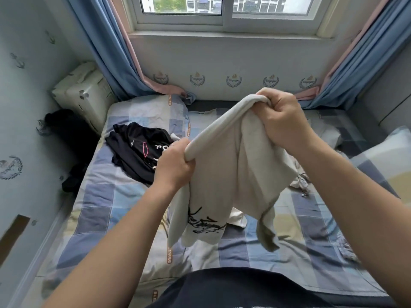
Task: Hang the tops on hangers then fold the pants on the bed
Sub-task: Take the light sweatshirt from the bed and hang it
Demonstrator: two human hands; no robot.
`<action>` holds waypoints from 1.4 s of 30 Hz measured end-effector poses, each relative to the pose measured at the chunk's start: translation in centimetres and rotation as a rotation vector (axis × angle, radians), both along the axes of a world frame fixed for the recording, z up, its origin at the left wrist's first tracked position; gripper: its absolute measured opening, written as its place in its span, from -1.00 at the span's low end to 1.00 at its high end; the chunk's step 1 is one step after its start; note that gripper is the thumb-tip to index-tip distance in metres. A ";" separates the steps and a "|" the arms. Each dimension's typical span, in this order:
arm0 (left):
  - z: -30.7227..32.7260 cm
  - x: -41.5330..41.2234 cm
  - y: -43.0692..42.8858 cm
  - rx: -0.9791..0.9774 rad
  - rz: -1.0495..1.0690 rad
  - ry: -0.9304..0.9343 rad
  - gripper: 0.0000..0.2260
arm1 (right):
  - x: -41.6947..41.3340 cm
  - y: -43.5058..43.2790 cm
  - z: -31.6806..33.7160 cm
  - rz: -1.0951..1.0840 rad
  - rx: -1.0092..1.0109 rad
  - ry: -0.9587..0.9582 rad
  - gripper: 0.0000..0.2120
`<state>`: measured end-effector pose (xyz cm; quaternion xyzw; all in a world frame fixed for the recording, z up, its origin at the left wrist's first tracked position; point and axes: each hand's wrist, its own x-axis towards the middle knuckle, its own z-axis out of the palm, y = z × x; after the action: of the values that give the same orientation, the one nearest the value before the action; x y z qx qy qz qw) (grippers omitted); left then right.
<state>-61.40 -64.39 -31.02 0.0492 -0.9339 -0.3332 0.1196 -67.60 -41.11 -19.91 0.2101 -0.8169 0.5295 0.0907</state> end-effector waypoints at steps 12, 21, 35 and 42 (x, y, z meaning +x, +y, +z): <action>-3.1 -1.0 -0.4 0.418 0.302 -0.083 -0.76 | -1.9 1.8 0.2 -0.130 -0.241 -0.327 -0.85; 2.2 -2.1 0.1 0.739 0.096 -0.152 -0.63 | -6.4 2.9 -1.8 -0.367 -0.228 -0.475 -0.83; 3.6 -0.4 1.8 1.414 0.069 -0.476 -0.61 | 8.4 -3.3 -17.6 0.210 0.427 -0.576 -0.87; 2.5 -1.0 -3.4 0.919 0.261 -0.218 -0.69 | 3.9 1.0 -14.7 -0.015 0.291 -0.448 -0.73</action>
<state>-62.38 -67.80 -28.49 0.2482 -0.6835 -0.6859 0.0276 -63.66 -40.09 -34.65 0.0925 -0.8857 0.4390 -0.1198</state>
